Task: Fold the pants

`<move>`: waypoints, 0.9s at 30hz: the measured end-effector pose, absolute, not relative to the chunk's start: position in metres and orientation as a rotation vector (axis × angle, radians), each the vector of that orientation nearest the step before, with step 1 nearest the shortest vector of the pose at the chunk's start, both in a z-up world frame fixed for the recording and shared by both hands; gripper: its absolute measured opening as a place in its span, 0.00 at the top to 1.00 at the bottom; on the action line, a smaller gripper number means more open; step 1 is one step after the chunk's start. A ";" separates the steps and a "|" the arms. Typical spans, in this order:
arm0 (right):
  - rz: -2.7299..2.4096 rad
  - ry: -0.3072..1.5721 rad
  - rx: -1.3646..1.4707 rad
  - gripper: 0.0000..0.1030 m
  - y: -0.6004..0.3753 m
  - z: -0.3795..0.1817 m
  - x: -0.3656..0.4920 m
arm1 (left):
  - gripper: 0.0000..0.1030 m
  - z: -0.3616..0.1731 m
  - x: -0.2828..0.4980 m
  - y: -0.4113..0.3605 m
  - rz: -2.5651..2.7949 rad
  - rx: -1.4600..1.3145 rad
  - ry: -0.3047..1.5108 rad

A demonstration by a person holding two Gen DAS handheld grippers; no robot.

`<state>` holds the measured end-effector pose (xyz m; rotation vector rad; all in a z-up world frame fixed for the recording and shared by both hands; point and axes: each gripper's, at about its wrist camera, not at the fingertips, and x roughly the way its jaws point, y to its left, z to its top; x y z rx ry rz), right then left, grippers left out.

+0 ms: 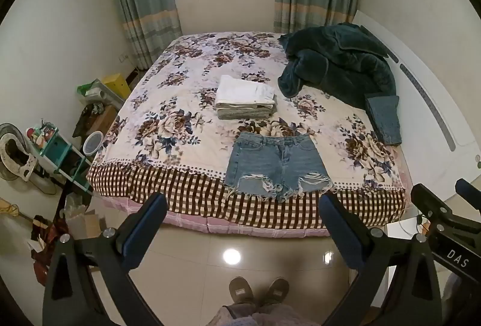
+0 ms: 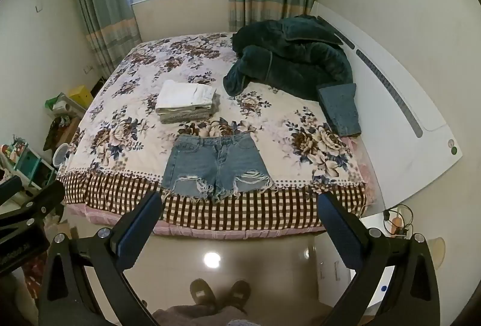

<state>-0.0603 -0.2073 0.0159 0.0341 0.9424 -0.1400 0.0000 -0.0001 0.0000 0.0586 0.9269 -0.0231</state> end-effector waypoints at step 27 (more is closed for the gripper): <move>-0.122 0.961 0.013 0.00 -0.189 0.015 -0.053 | 0.00 -0.005 -0.002 0.007 -0.029 0.041 0.942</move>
